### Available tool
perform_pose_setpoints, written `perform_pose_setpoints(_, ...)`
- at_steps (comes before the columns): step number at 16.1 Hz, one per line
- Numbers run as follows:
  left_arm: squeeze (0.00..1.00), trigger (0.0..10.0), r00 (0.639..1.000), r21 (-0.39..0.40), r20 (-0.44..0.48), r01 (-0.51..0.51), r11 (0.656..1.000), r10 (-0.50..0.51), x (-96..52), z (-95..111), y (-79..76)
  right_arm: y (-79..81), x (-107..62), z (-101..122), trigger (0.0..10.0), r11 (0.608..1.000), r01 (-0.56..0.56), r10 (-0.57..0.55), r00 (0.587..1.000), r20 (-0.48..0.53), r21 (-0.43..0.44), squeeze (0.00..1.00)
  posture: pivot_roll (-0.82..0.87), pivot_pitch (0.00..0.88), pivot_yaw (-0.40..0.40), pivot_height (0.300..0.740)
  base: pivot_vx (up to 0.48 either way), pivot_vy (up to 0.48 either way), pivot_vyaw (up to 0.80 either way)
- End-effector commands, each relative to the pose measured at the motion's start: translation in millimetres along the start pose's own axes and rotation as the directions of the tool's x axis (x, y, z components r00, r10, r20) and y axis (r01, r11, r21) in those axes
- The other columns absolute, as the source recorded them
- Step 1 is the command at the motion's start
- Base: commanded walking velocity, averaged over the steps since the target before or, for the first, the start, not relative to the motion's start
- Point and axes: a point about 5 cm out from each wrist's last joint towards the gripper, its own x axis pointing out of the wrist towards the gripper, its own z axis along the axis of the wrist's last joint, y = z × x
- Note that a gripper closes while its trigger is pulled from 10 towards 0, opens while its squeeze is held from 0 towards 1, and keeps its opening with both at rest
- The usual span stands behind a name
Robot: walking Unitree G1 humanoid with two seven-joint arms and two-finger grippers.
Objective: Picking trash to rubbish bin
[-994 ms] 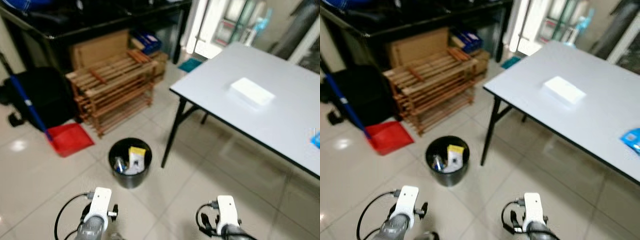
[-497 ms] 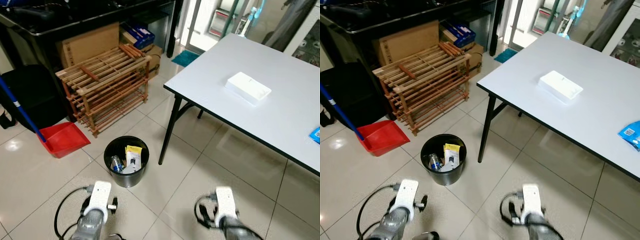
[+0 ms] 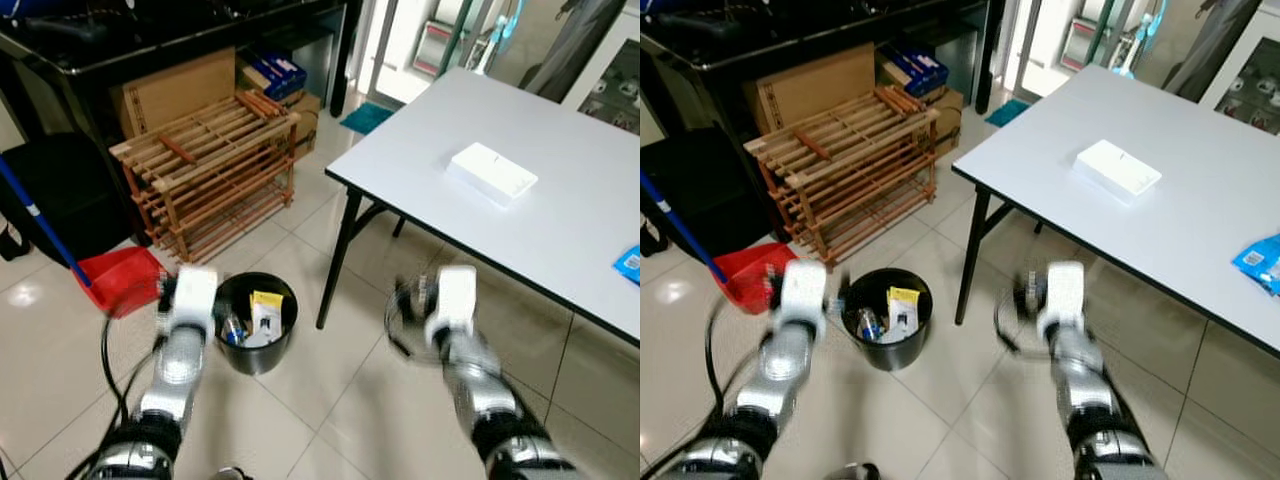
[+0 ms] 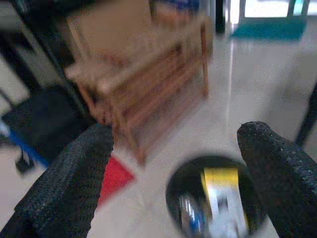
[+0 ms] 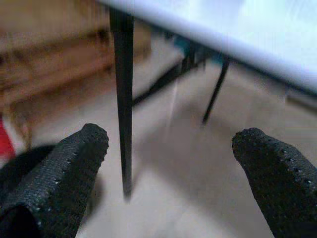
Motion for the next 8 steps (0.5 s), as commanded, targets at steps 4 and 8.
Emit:
perform_pose_setpoints(4,0.00,10.0,0.972,-0.048,0.236,0.002,0.999,0.009,15.5,69,-4.8,9.8,15.1,74,10.0,0.999,0.025,-0.031,0.956,0.291,0.024,0.00,0.01,0.056,-0.088,0.740,0.000,0.000,0.00)
perform_pose_setpoints(8,0.00,10.0,0.966,-0.057,0.258,0.038,0.998,-0.022,18.2,80,-14.2,14.8,16.3,86,10.0,0.999,0.024,-0.038,0.945,0.325,0.045,0.00,0.01,0.052,-0.088,0.740,0.000,0.000,0.00)
